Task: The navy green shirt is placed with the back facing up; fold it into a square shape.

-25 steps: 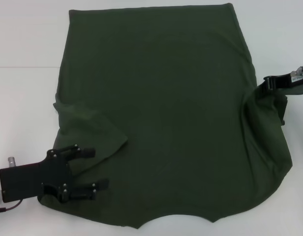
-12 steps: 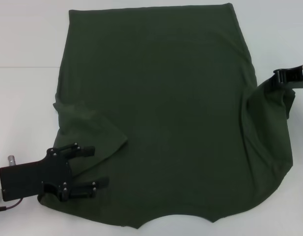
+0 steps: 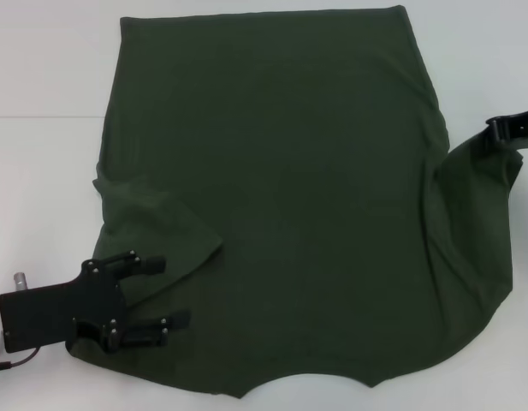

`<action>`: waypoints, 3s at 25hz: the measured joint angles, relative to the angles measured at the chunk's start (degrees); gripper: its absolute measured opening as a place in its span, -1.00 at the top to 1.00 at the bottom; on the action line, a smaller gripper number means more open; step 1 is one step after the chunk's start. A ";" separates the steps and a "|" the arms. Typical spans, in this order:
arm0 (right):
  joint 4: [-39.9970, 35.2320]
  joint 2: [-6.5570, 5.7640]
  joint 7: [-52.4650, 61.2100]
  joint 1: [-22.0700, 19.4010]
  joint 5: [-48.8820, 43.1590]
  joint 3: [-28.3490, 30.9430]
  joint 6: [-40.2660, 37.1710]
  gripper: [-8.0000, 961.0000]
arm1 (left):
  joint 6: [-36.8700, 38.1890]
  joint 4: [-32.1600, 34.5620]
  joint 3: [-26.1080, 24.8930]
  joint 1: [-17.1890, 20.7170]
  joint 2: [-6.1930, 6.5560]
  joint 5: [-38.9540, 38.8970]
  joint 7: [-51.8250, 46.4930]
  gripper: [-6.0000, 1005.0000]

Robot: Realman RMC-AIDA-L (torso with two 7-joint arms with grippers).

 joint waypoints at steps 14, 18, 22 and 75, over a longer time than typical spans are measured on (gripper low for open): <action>-0.84 -1.98 -0.30 -4.55 -0.13 1.68 -0.26 0.94 | 0.00 -0.13 -0.01 -0.10 -0.12 0.00 -0.54 -0.76; -1.39 -2.38 -0.47 -4.99 -0.13 2.18 -0.50 0.94 | 0.00 -0.12 -0.01 -0.09 -0.14 0.00 -0.53 -0.76; -2.08 -2.70 -0.54 -5.47 -0.13 2.20 -1.31 0.94 | 0.00 -0.08 -0.01 -0.06 -0.16 0.00 -0.53 -0.76; 9.99 1.58 -9.66 -7.47 22.54 11.09 -2.41 -0.62 | -0.04 -0.52 -0.78 0.85 -1.38 0.01 -0.39 -0.76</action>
